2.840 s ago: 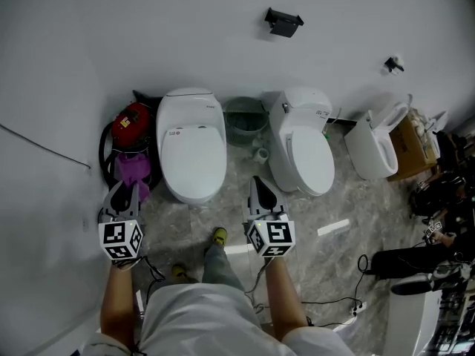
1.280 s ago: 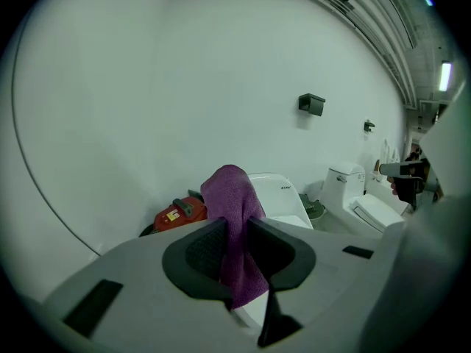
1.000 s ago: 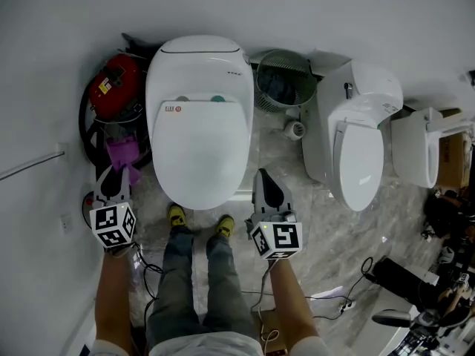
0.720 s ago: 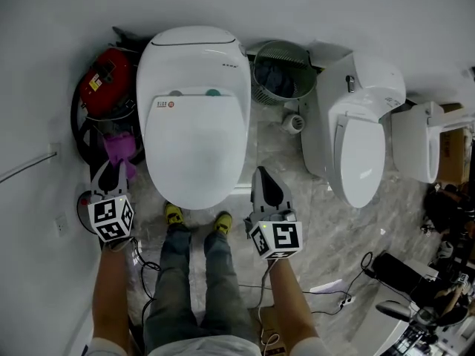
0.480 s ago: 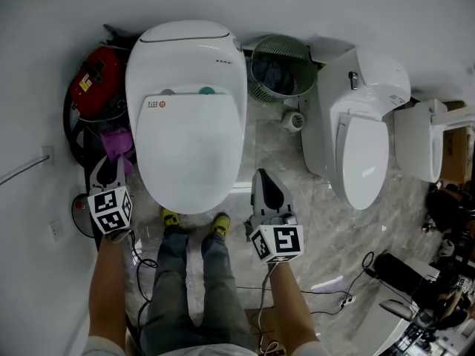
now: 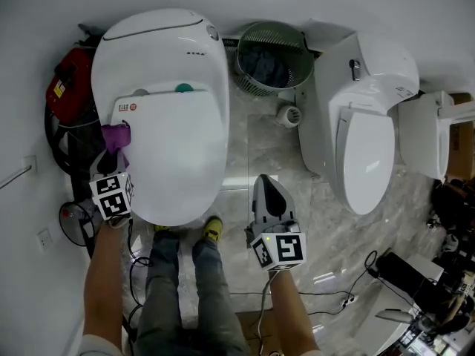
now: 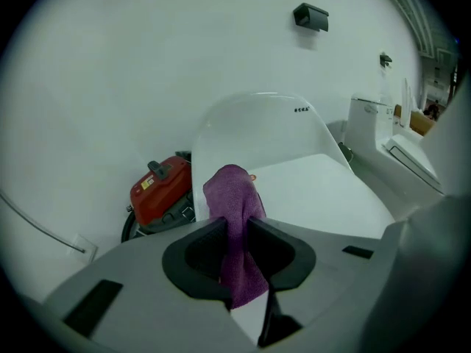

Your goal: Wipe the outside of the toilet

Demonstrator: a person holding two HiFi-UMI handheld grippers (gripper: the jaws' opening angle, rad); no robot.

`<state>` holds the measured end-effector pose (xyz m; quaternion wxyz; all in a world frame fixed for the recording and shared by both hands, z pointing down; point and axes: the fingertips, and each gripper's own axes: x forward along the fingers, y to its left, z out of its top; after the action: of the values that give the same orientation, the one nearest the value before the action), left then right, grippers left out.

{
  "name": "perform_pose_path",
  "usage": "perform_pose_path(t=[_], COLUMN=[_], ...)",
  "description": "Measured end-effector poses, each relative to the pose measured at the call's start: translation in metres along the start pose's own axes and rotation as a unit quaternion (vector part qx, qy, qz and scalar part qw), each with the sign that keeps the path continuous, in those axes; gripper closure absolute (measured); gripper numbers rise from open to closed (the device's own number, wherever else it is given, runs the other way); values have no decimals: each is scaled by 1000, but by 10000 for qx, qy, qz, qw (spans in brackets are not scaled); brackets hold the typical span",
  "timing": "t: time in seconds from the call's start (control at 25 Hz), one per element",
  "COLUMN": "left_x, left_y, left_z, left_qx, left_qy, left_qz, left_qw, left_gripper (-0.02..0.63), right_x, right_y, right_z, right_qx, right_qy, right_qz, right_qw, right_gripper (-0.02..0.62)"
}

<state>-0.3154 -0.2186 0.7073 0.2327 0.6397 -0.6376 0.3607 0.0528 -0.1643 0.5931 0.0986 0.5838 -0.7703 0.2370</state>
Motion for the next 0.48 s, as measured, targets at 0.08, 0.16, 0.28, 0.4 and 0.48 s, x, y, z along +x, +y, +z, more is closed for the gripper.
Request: perform_pose_path(t=[0.08,0.16,0.28,0.4,0.48], left_x=[10,15,20,18,15], left_y=[-18,-38,-77,-124,-161], left_z=[0,1,3,7,9], left_qx=[94,181,436,740,784], left_qy=[66,84,9,-1,-20], left_qz=[-26,-63,-218,-459,-684], left_qw=[9999,9998,9988,9962,9946], left_gripper=[509,509,509,509,509], right_x=[1,-1,-6,-16,-26], right_y=[-12,-22,-37,-52,-65], right_z=[-6,-12,-19,-23,-24], right_qx=[59,143,193,262,323], right_qy=[-1,1,6,-26,-42], right_qz=[-20,-38,-28,-64,-141], right_qw=[10000,9999,9998,9996,9994], right_gripper=[588,588,588,588,588])
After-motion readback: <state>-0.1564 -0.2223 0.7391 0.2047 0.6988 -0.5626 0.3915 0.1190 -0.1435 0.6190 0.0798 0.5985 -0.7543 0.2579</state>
